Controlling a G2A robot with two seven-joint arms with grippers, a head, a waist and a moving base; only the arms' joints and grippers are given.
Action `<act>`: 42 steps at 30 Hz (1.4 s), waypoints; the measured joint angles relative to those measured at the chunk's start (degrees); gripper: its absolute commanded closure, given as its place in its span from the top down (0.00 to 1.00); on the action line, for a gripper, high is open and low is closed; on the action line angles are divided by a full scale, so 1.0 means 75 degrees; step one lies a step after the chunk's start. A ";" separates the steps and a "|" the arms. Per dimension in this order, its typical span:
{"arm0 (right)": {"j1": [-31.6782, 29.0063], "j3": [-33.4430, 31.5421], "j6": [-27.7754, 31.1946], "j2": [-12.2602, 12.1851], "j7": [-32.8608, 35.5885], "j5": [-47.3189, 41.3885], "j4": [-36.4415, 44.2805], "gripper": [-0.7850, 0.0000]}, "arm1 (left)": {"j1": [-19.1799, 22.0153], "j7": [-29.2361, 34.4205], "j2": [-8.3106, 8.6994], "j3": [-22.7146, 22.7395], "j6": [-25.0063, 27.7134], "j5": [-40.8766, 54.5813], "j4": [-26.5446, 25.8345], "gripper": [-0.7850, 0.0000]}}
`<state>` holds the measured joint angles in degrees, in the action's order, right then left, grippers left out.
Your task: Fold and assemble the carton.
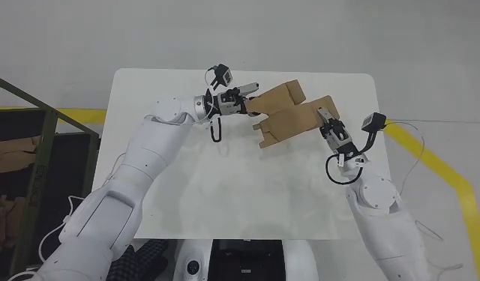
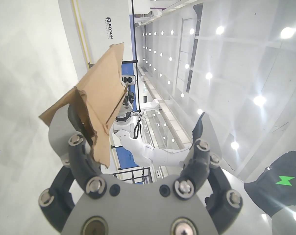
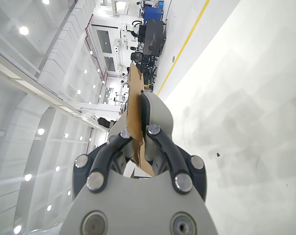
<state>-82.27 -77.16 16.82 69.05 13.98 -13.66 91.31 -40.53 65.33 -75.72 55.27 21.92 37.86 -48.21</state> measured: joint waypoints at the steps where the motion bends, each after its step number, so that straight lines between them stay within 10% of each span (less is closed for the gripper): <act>1: -0.0003 0.0000 -0.0001 0.0004 -0.0009 0.0003 0.0003 0.00 | -0.0002 -0.0021 -0.0011 -0.0009 -0.0004 0.0008 -0.0006 0.44; 25: -0.0044 -0.0162 0.0024 0.0083 -0.0197 0.0042 0.0006 0.00 | -0.0084 -0.0135 -0.0039 0.0134 -0.0051 -0.0394 0.0132 0.35; 37: -0.0069 -0.0202 0.0070 0.0119 -0.0174 0.0047 0.0032 0.00 | -0.0055 -0.0189 -0.0090 0.0137 -0.0067 -0.0494 0.0186 0.00; 42: -0.0097 -0.0231 0.0058 0.0132 -0.0161 0.0012 0.0104 0.00 | -0.0050 -0.0175 -0.0106 0.0155 -0.0076 -0.0501 0.0207 0.00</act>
<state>-83.00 -78.89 17.26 70.04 12.77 -13.57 92.10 -40.91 64.02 -76.51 56.42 21.35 34.10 -46.65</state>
